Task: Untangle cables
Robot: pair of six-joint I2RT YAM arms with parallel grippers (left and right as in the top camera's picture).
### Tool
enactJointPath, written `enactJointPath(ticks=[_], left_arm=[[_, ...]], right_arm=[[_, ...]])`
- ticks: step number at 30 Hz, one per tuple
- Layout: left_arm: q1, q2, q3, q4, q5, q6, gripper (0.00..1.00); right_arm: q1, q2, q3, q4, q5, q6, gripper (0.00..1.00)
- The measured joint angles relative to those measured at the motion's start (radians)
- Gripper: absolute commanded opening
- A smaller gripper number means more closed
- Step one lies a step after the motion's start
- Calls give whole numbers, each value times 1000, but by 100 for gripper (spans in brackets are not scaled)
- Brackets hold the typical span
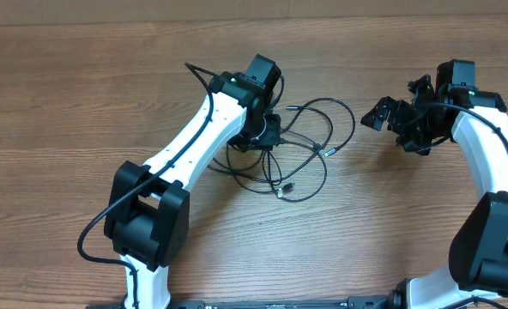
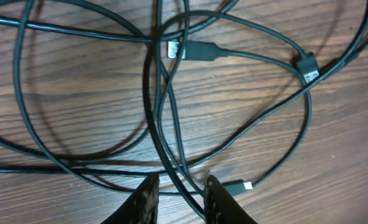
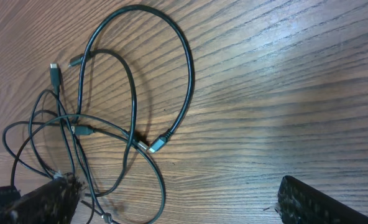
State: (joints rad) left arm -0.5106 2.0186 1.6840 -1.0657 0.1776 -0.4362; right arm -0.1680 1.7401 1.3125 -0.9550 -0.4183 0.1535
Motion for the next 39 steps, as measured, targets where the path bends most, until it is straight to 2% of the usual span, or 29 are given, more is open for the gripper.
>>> enactJointPath(ticks=[4, 8, 19, 35, 39], left_arm=[[0, 0, -14, 18, -12, -2, 22], [0, 0, -30, 27, -34, -6, 4], [18, 0, -31, 27, -152, 36, 4], [129, 21, -31, 27, -167, 77, 4], [126, 86, -31, 27, -167, 78, 10]], right_arm=[[0, 0, 0, 0, 0, 0, 100], [0, 0, 0, 0, 0, 0, 100], [0, 0, 0, 0, 0, 0, 100], [0, 0, 0, 0, 0, 0, 100], [0, 0, 0, 0, 0, 0, 100]])
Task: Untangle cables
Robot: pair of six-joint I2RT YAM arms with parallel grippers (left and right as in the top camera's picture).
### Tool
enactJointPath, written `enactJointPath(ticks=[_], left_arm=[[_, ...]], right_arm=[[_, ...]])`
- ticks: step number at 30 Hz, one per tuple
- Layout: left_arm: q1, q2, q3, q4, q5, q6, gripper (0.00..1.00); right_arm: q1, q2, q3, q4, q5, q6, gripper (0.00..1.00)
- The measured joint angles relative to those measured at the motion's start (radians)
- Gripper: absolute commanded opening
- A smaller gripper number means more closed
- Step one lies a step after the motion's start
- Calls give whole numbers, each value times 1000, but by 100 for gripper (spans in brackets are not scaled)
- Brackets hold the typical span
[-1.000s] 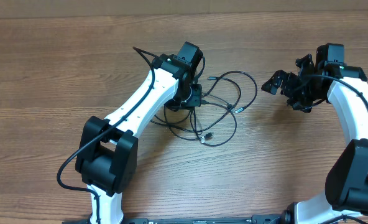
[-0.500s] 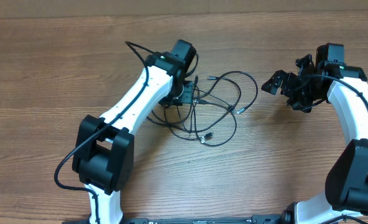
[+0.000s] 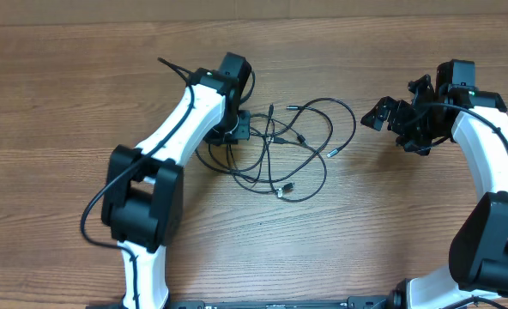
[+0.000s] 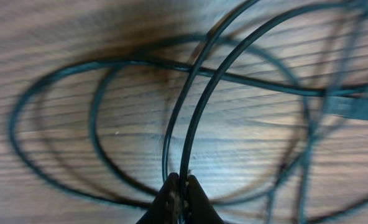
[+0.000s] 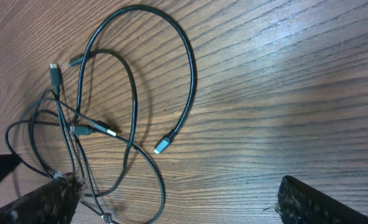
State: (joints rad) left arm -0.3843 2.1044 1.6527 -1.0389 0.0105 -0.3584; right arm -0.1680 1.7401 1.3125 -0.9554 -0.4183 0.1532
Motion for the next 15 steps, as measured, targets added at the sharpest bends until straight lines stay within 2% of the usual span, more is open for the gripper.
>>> enactJointPath(ticks=[5, 10, 12, 13, 15], left_arm=[[0, 83, -12, 0, 3, 22, 23], [0, 101, -11, 0, 3, 29, 28], [0, 101, -11, 0, 4, 33, 35], [0, 101, -11, 0, 4, 41, 34], [0, 101, -11, 0, 6, 56, 24]], right_arm=[[0, 0, 0, 0, 0, 0, 100], [0, 0, 0, 1, 0, 0, 100], [0, 0, 0, 0, 0, 0, 100], [0, 0, 0, 0, 0, 0, 100], [0, 0, 0, -1, 0, 0, 100]])
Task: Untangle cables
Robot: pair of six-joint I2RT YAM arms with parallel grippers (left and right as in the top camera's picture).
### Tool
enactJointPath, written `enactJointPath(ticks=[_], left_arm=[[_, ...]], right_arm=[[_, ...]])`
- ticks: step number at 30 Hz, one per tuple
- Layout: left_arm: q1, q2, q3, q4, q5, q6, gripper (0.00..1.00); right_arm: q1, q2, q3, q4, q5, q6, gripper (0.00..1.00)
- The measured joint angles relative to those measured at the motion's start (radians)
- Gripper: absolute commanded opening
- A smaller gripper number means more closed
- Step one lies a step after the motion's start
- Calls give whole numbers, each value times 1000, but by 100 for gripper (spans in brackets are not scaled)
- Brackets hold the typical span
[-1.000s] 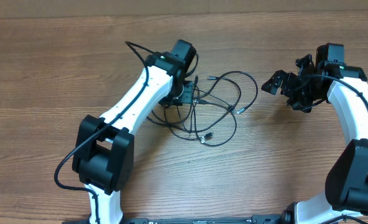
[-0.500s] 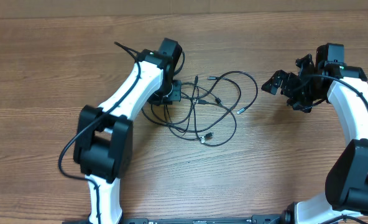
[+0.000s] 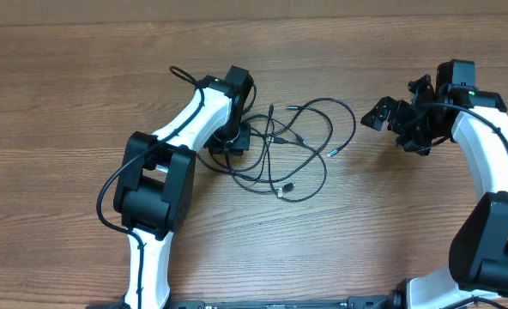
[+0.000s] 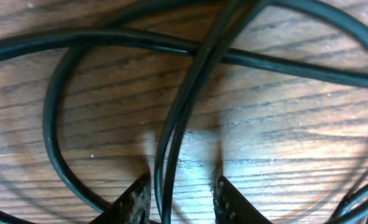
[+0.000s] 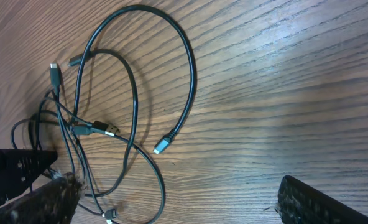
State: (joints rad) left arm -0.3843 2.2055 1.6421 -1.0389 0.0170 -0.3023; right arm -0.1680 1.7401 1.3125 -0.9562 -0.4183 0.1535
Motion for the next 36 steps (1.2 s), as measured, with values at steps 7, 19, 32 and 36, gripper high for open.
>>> enactJointPath(ticks=[7, 19, 32, 36], left_arm=[[20, 0, 0, -5, 20, 43, 4], [31, -41, 20, 0, 245, 116, 4], [33, -487, 98, 124, 236, 127, 4], [50, -563, 99, 152, 97, 127, 4]], right_arm=[[0, 0, 0, 1, 0, 0, 100], [0, 0, 0, 1, 0, 0, 100], [0, 0, 0, 0, 0, 0, 100], [0, 0, 0, 1, 0, 0, 100]])
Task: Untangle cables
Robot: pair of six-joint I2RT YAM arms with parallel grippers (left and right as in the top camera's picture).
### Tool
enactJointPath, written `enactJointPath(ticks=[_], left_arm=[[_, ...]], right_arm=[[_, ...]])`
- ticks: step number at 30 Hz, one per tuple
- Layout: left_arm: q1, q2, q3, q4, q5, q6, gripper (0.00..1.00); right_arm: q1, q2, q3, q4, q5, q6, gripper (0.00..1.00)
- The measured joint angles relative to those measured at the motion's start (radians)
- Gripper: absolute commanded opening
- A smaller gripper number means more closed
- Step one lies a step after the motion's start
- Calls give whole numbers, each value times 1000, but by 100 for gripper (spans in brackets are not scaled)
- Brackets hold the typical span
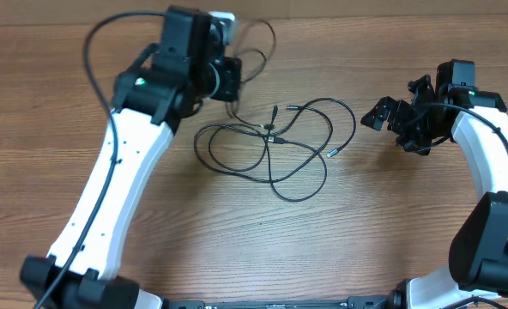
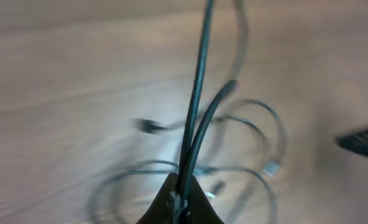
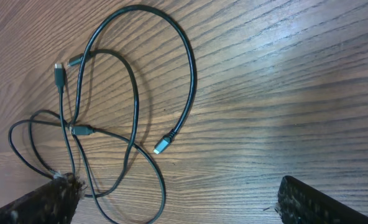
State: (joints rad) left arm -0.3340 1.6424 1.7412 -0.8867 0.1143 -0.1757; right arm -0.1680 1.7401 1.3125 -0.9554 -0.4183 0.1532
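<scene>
A loose tangle of thin black cables [image 1: 275, 150] lies on the wooden table, plugs pointing several ways; it also fills the left of the right wrist view [image 3: 134, 93]. My left gripper [image 1: 226, 79] is raised over the far left of the tangle, shut on a black cable. In the left wrist view the gripper [image 2: 183, 202] pinches two strands of that cable [image 2: 196, 112], which run away from it above the blurred pile. A lifted loop [image 1: 258, 39] arches beyond the gripper. My right gripper [image 1: 396, 124] hangs wide open to the right of the tangle with nothing in it [image 3: 178, 202].
The wooden table [image 1: 391, 223] runs to a far edge along the top of the overhead view. My left arm's own wiring [image 1: 108, 26] loops out at the far left. A silver-tipped plug [image 3: 162, 146] lies on the tangle's right side.
My left gripper was open, low over strands at the tangle's left. Now it is shut on a cable and raised toward the far edge, with a loop lifted off the pile. The right arm is unchanged.
My left gripper stood open over the middle of the tangle. Then it was shut on two strands at the tangle's left side, then open again over them. Now it holds a cable up above the table, and the pile has thinned and spread.
</scene>
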Motion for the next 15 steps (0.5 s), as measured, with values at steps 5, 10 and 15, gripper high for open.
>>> enactJointPath(ticks=[5, 10, 15], left_arm=[[50, -14, 0, 0, -259, 0, 4], [128, -12, 0, 1, -494, 0, 4], [233, 12, 0, 1, -599, 0, 4]], right_arm=[[0, 0, 0, 0, 0, 0, 100], [0, 0, 0, 0, 0, 0, 100], [0, 0, 0, 0, 0, 0, 100]])
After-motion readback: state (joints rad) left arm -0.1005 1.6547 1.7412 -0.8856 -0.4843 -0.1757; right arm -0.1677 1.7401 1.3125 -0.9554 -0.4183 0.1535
